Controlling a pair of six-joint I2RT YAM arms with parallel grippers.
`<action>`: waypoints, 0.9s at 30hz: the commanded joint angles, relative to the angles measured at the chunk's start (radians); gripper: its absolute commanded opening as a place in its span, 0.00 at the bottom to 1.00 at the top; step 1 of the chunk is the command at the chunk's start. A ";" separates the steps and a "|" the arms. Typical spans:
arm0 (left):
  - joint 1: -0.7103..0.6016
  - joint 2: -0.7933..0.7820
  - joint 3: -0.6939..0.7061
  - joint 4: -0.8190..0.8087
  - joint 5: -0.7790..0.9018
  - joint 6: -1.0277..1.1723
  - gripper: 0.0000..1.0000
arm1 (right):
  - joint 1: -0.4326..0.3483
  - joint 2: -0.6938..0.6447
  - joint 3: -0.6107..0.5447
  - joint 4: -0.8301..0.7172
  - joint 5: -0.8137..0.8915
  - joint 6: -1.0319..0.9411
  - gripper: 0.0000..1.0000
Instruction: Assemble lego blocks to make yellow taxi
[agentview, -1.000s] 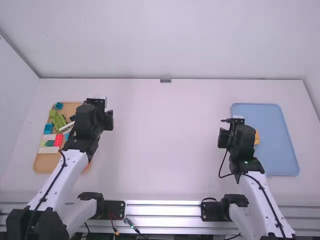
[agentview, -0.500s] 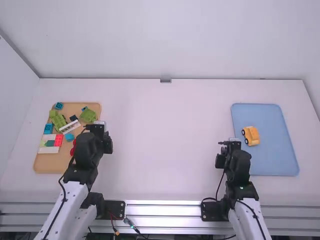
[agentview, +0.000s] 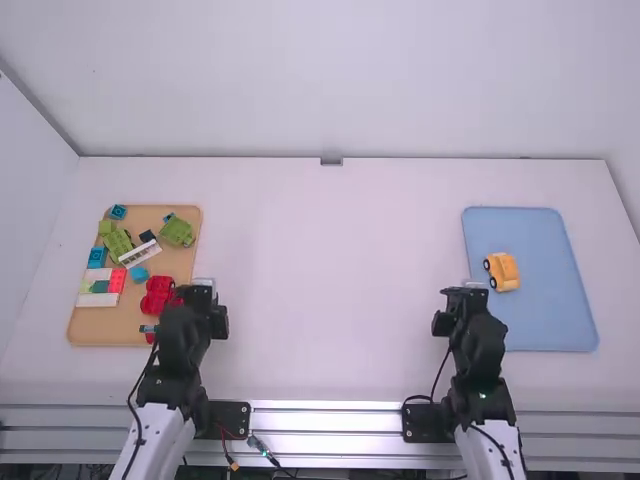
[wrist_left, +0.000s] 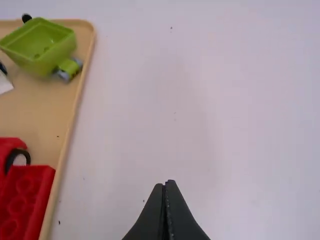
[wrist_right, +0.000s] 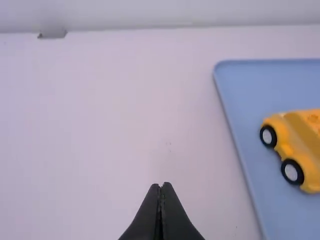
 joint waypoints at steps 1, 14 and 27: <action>-0.002 -0.048 -0.014 0.003 0.002 0.001 0.00 | 0.002 -0.043 -0.011 -0.005 -0.001 0.006 0.00; -0.002 -0.252 -0.014 0.003 0.002 0.001 0.00 | 0.002 -0.224 -0.011 -0.005 -0.001 0.006 0.00; -0.002 -0.394 -0.014 0.003 0.002 0.001 0.00 | 0.002 -0.311 -0.011 -0.005 -0.001 0.006 0.00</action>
